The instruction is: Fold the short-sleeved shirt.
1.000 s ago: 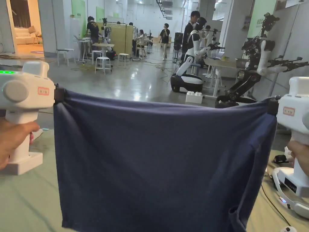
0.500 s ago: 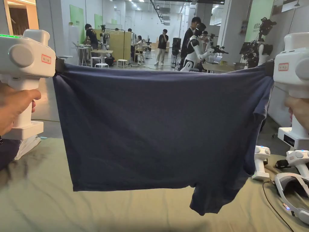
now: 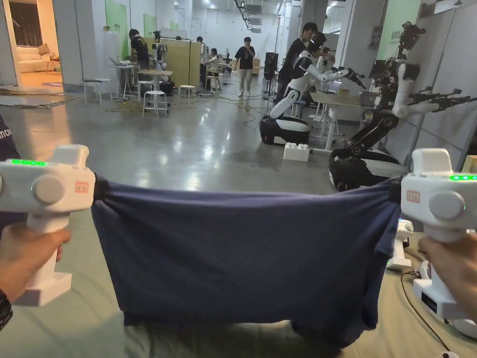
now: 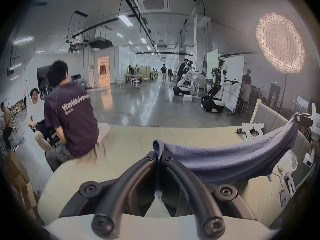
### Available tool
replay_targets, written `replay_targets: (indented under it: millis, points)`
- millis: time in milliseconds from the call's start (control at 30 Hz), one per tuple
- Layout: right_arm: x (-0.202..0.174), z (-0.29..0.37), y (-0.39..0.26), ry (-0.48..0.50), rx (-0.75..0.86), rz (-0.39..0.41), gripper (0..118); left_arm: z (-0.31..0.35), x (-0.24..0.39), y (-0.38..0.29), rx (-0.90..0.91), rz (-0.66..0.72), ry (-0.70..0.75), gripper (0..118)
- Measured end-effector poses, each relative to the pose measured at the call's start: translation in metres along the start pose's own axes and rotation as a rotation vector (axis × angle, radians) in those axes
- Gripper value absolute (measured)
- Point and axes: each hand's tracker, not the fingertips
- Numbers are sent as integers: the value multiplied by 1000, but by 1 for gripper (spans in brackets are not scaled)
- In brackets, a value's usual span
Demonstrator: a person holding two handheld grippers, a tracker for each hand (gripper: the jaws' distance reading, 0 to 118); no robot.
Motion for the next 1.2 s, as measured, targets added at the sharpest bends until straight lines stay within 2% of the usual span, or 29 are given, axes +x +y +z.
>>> replay_targets:
  millis: [300,567,700,867,1200]
  points:
    - [7,56,-72,9,-40,38,3,55,-4,-81,-32,29,-63,6]
    - [18,115,-152,37,-150,44,3,123,-4,-176,-104,24,-91,6]
    - [13,144,-191,44,-224,105,3,146,-8,-221,-160,35,-80,6]
    - [4,174,-238,63,-323,160,3,150,-23,-276,-265,62,-61,6]
    - [-18,180,-352,90,-693,250,3,139,-25,-352,-541,140,-44,6]
